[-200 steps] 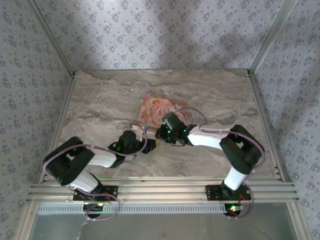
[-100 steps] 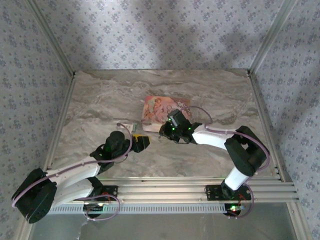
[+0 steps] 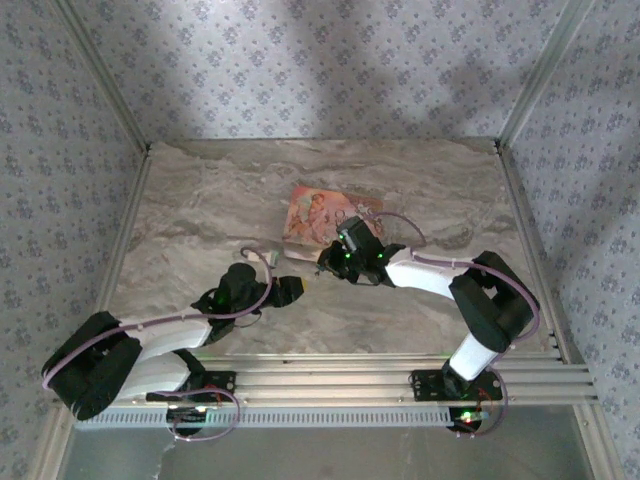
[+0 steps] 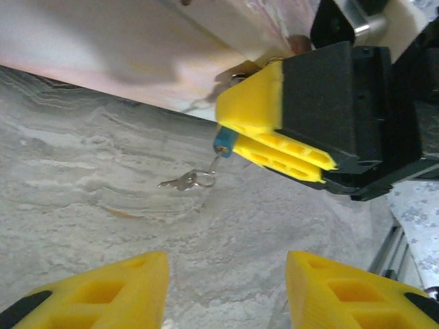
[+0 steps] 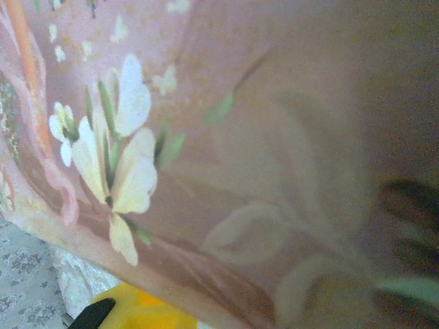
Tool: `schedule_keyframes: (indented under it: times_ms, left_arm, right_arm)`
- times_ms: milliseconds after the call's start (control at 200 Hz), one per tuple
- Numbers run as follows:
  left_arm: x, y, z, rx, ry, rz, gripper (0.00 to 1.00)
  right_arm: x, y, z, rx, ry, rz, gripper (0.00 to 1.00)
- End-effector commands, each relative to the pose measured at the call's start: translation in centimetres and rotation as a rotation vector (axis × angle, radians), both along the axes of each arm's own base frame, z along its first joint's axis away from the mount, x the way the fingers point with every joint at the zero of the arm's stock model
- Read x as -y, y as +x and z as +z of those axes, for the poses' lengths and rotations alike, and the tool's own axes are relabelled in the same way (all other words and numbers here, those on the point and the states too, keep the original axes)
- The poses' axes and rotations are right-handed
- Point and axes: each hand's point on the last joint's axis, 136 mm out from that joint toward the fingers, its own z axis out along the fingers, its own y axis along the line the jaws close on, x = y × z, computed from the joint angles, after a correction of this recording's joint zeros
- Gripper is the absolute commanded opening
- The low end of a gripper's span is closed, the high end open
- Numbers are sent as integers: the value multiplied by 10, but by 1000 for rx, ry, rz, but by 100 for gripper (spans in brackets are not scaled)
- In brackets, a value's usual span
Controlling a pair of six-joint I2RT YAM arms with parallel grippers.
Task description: Unlock a padlock with a key
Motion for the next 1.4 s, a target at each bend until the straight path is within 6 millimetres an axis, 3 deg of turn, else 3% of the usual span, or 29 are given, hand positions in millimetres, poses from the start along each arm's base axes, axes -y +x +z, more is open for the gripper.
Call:
schedule_keyframes:
  times_ms: [0, 150, 245, 575, 724, 789, 929, 1054, 1399]
  left_arm:
    - [-2, 3, 16, 50, -13, 10, 50]
    - [-7, 1, 14, 41, -15, 8, 51]
    - [-1, -2, 20, 47, -29, -34, 51]
    - [11, 1, 13, -13, -98, -57, 50]
    - [17, 5, 16, -6, -89, -78, 50]
    - [22, 9, 17, 6, -91, -97, 50]
    - [25, 19, 1, -19, -127, -79, 48]
    - [32, 30, 3, -38, -245, -85, 42]
    - [23, 44, -7, -27, -256, -47, 41]
  right_arm:
    - [-14, -1, 19, -1, 88, 18, 0]
    - [-13, -1, 14, 6, 99, 14, 0]
    - [-14, -1, 14, 15, 92, 26, 0]
    - [-23, 1, 11, -13, 95, 55, 0]
    - [-22, 2, 11, 5, 79, 51, 0]
    - [-16, -1, 2, -18, 48, 44, 0]
    - [-11, -3, -3, -26, 82, 19, 0]
    - [-17, -1, 9, -19, 128, 8, 0]
    - [-30, 5, 19, -21, 152, 31, 0]
